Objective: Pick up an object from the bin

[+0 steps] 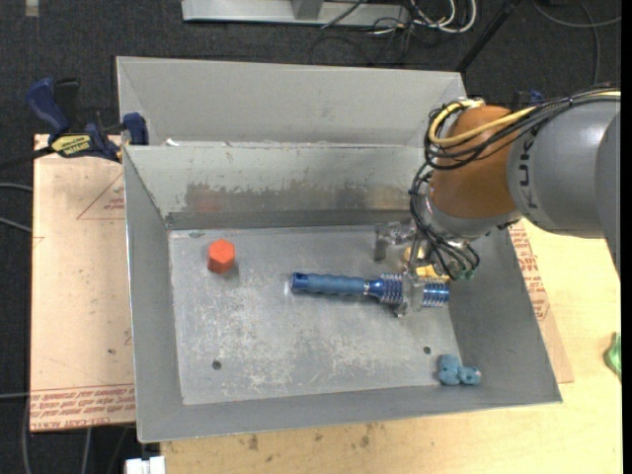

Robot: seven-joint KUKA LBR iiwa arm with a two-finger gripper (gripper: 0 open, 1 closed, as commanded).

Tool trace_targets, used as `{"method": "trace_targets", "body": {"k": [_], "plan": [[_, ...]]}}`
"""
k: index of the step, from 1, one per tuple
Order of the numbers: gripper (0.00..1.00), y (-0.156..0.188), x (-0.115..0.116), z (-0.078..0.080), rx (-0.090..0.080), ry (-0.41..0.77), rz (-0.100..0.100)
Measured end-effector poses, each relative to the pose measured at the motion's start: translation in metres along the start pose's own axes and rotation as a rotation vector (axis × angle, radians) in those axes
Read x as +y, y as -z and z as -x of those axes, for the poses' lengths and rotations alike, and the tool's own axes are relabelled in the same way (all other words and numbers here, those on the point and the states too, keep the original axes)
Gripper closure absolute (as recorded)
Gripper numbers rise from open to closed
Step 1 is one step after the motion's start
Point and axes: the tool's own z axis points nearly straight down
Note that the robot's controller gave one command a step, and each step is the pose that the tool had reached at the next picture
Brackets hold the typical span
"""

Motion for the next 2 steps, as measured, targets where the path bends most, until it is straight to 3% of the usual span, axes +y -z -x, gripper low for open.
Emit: {"method": "trace_targets", "body": {"k": [1,2], "plan": [[1.0,0.0001,-0.0007,-0.0017,0.004,0.0,0.0],[0.0,0.0009,-0.0007,-0.001,0.001,0.001,-0.001]]}}
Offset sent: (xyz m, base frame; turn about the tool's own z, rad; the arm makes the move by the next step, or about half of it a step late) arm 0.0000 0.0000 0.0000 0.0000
